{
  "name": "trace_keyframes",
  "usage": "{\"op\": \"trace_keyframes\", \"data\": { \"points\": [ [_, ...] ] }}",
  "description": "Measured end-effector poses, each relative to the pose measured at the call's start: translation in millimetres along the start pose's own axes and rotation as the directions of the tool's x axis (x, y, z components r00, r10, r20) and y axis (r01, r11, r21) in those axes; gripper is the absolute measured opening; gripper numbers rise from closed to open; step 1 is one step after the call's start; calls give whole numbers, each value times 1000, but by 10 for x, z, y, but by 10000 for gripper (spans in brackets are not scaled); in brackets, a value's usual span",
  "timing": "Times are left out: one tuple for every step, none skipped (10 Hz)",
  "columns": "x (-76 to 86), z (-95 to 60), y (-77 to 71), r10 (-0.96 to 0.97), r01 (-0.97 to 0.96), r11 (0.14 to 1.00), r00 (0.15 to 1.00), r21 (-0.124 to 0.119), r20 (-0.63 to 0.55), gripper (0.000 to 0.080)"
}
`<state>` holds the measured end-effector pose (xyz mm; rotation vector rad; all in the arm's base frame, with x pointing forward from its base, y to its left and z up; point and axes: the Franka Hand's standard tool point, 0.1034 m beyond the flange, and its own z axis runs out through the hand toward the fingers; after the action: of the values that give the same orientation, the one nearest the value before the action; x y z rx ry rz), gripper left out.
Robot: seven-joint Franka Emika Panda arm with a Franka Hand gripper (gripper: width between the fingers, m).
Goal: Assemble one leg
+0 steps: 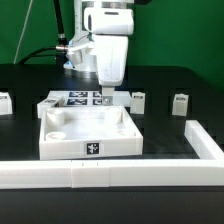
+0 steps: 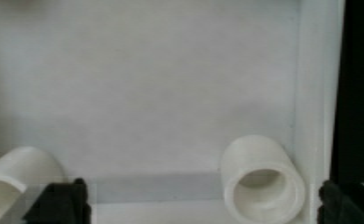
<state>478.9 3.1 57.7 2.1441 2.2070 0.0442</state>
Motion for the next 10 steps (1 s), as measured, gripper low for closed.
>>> {"op": "trace_keyframes", "data": {
  "points": [
    [-1, 0, 0, 0, 0, 1000, 1000, 0, 0, 650],
    [-17, 16, -14, -12, 12, 1000, 1000, 1, 0, 650],
    [-96, 94, -100, -25, 25, 1000, 1000, 10, -2, 650],
    [-152, 153, -186, -15, 15, 1000, 1000, 20, -2, 650],
    [-167, 184, -250, -14, 14, 1000, 1000, 28, -3, 650],
    [-181, 229, -300, -9, 9, 999, 1000, 40, -5, 650],
    [-193, 290, -339, -5, 5, 999, 1000, 52, -7, 650],
    [-187, 351, -370, -4, 5, 998, 1000, 64, -10, 650],
    [-177, 418, -389, -6, 7, 997, 1000, 74, -12, 650],
    [-172, 455, -385, -7, 8, 997, 1000, 79, -14, 650]
  ]
}}
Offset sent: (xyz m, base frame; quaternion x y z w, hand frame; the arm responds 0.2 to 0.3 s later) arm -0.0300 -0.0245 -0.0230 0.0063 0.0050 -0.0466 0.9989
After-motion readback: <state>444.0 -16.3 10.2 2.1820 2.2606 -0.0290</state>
